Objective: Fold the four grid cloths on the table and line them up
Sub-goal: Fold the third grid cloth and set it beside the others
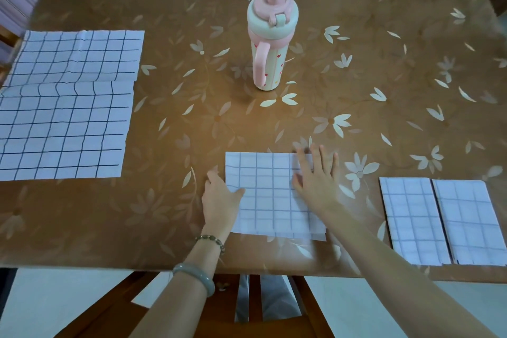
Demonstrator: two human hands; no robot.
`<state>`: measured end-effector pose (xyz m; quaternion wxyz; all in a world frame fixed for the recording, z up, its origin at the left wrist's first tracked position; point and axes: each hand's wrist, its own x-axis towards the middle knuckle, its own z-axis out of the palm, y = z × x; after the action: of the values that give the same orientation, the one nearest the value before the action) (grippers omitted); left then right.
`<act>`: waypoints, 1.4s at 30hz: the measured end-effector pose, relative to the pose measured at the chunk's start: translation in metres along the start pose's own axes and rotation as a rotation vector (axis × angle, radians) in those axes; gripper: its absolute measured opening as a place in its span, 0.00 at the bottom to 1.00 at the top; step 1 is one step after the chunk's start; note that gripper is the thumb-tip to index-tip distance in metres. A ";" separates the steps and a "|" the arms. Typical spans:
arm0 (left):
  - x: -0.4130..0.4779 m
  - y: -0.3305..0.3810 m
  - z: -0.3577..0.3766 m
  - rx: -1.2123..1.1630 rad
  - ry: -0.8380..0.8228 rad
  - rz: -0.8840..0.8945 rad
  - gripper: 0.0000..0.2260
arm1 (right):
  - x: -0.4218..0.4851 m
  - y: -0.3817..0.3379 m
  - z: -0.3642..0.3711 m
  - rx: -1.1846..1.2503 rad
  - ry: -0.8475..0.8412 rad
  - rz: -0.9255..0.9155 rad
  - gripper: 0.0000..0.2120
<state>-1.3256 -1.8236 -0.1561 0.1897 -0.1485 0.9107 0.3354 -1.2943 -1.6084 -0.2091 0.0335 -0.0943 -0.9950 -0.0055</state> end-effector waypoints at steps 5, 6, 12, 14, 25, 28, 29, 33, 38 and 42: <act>0.005 -0.003 -0.006 -0.109 -0.061 -0.053 0.13 | 0.005 -0.014 -0.019 0.278 -0.022 0.004 0.25; 0.007 -0.004 -0.009 -0.112 -0.065 -0.044 0.11 | 0.003 -0.020 -0.024 0.407 -0.033 0.002 0.22; 0.008 -0.016 -0.034 -0.054 -0.009 0.042 0.07 | -0.020 -0.064 -0.032 0.683 -0.217 -0.084 0.14; 0.008 -0.019 -0.037 -0.068 -0.008 0.051 0.07 | -0.022 -0.072 -0.031 0.646 -0.331 -0.068 0.16; 0.002 -0.040 -0.054 -0.076 -0.469 0.098 0.28 | 0.006 -0.078 -0.048 0.540 -0.764 0.019 0.52; -0.005 -0.037 -0.064 -0.060 -0.534 0.154 0.32 | 0.013 -0.082 -0.050 0.477 -0.795 0.012 0.59; -0.007 -0.034 -0.067 -0.060 -0.545 0.172 0.32 | 0.014 -0.083 -0.050 0.455 -0.794 0.003 0.60; -0.020 -0.018 -0.075 -0.110 -0.583 0.233 0.33 | 0.017 -0.085 -0.050 0.410 -0.809 -0.029 0.64; -0.039 0.005 -0.069 -0.123 -0.611 0.321 0.36 | 0.026 -0.089 -0.051 0.366 -0.918 0.037 0.66; -0.046 0.017 -0.048 -0.089 -0.592 0.323 0.40 | 0.023 -0.081 -0.044 0.510 -0.856 0.004 0.62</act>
<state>-1.3035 -1.8366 -0.0921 0.3837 0.0935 0.8124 0.4290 -1.3288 -1.6847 -0.1643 -0.3557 -0.0786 -0.8890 0.2772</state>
